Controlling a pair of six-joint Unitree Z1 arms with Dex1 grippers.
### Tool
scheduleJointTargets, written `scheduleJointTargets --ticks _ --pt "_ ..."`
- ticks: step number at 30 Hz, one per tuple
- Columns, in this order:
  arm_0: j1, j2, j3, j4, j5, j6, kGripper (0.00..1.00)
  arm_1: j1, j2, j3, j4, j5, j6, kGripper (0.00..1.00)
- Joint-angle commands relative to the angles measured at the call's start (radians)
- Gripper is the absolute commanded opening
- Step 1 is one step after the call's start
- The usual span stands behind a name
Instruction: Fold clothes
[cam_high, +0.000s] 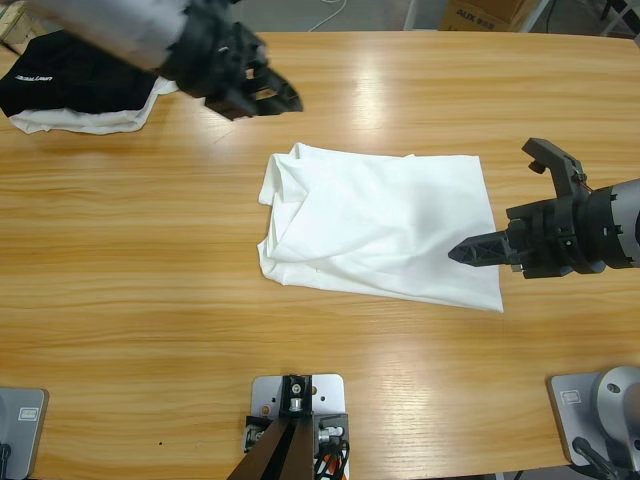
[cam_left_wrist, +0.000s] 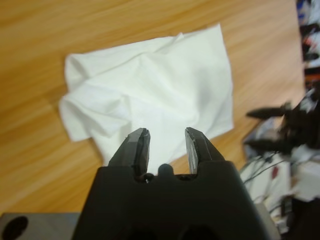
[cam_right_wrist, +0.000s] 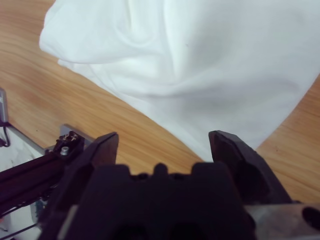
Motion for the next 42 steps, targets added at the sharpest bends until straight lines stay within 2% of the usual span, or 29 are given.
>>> scheduleJointTargets --ticks 1,2,4,11,15,23,24,26,27,30,31,32,42 --pt "-0.021 0.243 -0.108 0.143 -0.032 -0.276 0.717 -0.012 0.02 0.035 -0.014 -0.007 0.017 0.737" --pt "-0.026 0.254 -0.104 0.155 -0.03 -0.302 0.767 -0.012 0.023 0.035 -0.015 -0.006 0.017 0.738" --pt "-0.028 0.269 -0.093 0.16 -0.022 -0.314 0.782 -0.012 0.026 0.035 -0.017 -0.005 0.017 0.738" --pt "-0.002 0.291 -0.128 0.165 0.01 -0.401 0.78 -0.012 0.033 0.041 -0.025 -0.002 0.017 0.738" --pt "0.016 0.274 -0.123 0.189 0.095 -0.485 0.78 -0.012 0.035 0.042 -0.026 0.0 0.017 0.738" --pt "0.028 0.337 -0.146 0.171 0.079 -0.48 0.771 -0.012 0.032 0.042 -0.026 0.001 0.017 0.738" --pt "0.028 0.344 -0.145 0.164 0.074 -0.474 0.712 -0.012 0.032 0.042 -0.026 0.001 0.017 0.738" --pt "0.028 0.353 -0.15 0.151 0.057 -0.455 0.498 -0.012 0.033 0.042 -0.026 0.001 0.017 0.737" --pt "0.028 0.357 -0.158 0.15 0.048 -0.456 0.479 -0.012 0.034 0.042 -0.026 0.001 0.017 0.738" --pt "0.028 0.373 -0.182 0.149 0.038 -0.455 0.328 -0.012 0.035 0.044 -0.028 0.001 0.018 0.738" --pt "0.028 0.377 -0.188 0.149 0.035 -0.453 0.084 -0.012 0.035 0.044 -0.029 0.001 0.018 0.738" --pt "0.029 0.379 -0.191 0.149 0.036 -0.451 0.0 -0.012 0.035 0.045 -0.03 0.001 0.018 0.738" --pt "0.036 0.38 -0.206 0.149 0.098 -0.463 0.0 -0.012 0.041 0.047 -0.033 0.001 0.02 0.737"
